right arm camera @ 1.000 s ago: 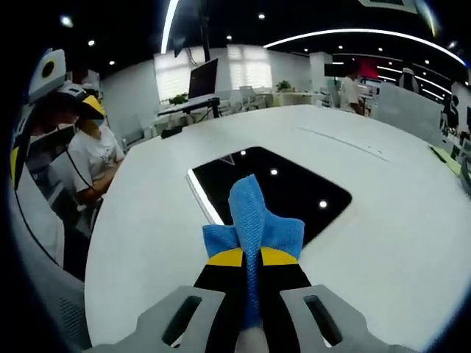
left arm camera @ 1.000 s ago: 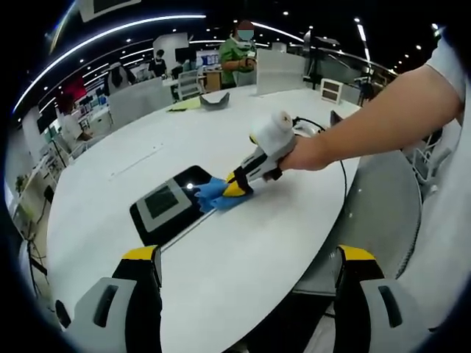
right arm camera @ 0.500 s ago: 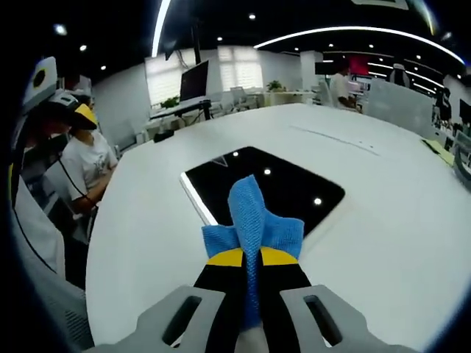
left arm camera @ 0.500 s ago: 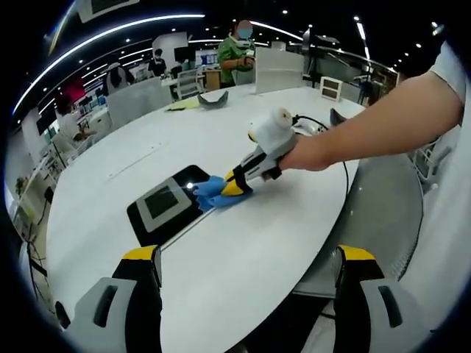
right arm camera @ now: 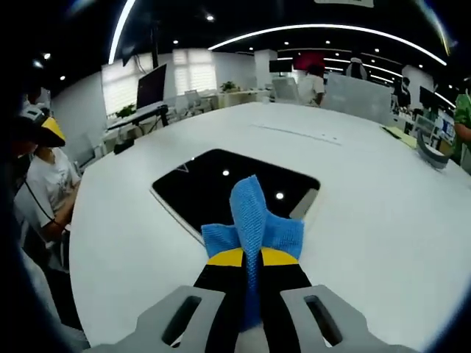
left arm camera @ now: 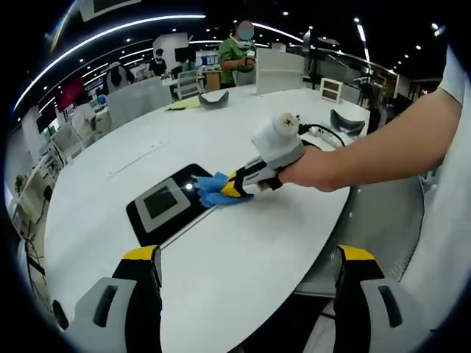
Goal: Wipe the mirror surface with the cleaning cloth until all visible marks leave the cleaned area.
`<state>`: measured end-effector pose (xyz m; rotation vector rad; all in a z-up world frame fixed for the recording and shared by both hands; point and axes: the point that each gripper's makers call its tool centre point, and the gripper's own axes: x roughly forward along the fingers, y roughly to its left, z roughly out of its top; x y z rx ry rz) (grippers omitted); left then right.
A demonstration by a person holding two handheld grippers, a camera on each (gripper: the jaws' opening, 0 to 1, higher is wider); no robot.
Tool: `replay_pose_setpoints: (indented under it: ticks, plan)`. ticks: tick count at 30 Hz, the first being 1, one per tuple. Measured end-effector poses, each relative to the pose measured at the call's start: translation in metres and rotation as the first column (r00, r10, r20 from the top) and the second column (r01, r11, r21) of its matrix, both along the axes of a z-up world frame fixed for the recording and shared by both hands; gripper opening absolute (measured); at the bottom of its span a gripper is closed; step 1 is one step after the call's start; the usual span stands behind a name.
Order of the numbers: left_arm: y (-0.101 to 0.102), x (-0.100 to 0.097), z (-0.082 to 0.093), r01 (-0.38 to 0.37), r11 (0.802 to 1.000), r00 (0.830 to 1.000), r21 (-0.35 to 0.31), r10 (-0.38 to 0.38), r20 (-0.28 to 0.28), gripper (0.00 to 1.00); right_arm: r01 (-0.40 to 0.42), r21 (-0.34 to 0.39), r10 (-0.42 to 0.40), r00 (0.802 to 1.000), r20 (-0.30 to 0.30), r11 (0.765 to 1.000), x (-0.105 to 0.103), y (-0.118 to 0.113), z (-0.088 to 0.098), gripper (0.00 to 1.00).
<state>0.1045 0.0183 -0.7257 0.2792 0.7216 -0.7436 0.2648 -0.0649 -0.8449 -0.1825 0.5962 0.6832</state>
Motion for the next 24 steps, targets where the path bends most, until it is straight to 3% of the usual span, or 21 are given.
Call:
replay_pose_setpoints:
  ticks: [4,6,8,19,24]
  plan:
    - [0.003,0.001,0.0,-0.006,1.0,1.0,-0.004,0.006,0.0,0.99,0.058,-0.013,-0.058,0.998,0.015,0.998,-0.001,-0.001,0.0,0.01]
    - [0.006,0.002,-0.001,-0.012,1.0,1.0,-0.007,0.012,0.0,0.99,0.05,-0.072,-0.046,0.997,0.057,0.996,0.001,-0.002,0.0,0.01]
    - [0.007,0.003,-0.001,-0.021,1.0,1.0,-0.02,0.021,-0.003,0.99,0.052,-0.087,-0.046,0.997,0.067,0.995,-0.001,0.0,0.0,0.01]
    - [0.012,0.012,-0.007,-0.013,0.999,1.0,-0.035,0.012,-0.009,0.99,0.093,-0.078,-0.087,0.994,0.071,0.993,0.0,-0.002,0.0,0.01]
    - [0.018,0.018,-0.007,-0.027,0.998,0.999,-0.049,0.028,0.016,0.99,0.11,-0.065,-0.106,0.992,0.066,0.992,0.001,-0.003,0.0,0.01]
